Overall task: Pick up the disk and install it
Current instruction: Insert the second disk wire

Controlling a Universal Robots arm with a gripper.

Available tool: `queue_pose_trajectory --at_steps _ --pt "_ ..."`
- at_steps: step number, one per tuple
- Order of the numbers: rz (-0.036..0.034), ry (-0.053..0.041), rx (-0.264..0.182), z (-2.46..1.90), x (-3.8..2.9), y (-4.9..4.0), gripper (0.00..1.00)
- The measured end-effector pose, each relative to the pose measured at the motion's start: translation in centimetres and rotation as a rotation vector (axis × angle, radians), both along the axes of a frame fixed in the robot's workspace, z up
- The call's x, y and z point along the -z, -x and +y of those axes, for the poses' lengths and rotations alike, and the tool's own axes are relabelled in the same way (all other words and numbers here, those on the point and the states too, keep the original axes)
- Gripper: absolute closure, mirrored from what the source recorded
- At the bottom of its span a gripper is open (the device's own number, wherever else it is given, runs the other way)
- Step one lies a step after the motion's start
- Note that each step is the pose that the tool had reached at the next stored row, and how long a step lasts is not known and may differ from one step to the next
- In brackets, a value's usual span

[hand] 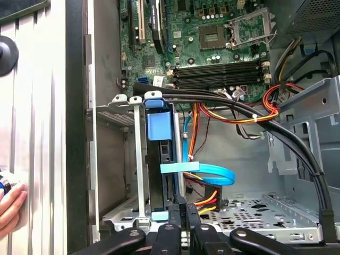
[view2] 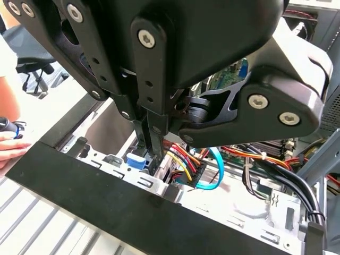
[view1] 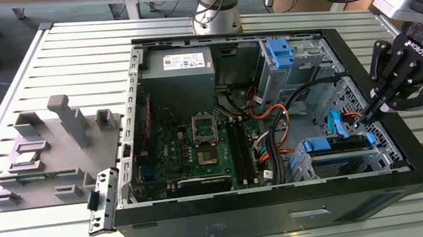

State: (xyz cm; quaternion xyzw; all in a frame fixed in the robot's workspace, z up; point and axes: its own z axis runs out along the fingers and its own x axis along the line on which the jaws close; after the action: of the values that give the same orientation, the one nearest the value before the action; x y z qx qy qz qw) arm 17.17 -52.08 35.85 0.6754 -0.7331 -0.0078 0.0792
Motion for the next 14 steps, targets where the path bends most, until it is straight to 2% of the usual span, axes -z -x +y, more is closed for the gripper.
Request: queue_pose_trajectory --at_steps 5,14 --pt "-0.0198 0.0003 -0.016 -0.23 0.12 0.19 0.84" --pt "-0.0447 -0.0013 -0.031 -0.48 0.34 0.96 0.84"
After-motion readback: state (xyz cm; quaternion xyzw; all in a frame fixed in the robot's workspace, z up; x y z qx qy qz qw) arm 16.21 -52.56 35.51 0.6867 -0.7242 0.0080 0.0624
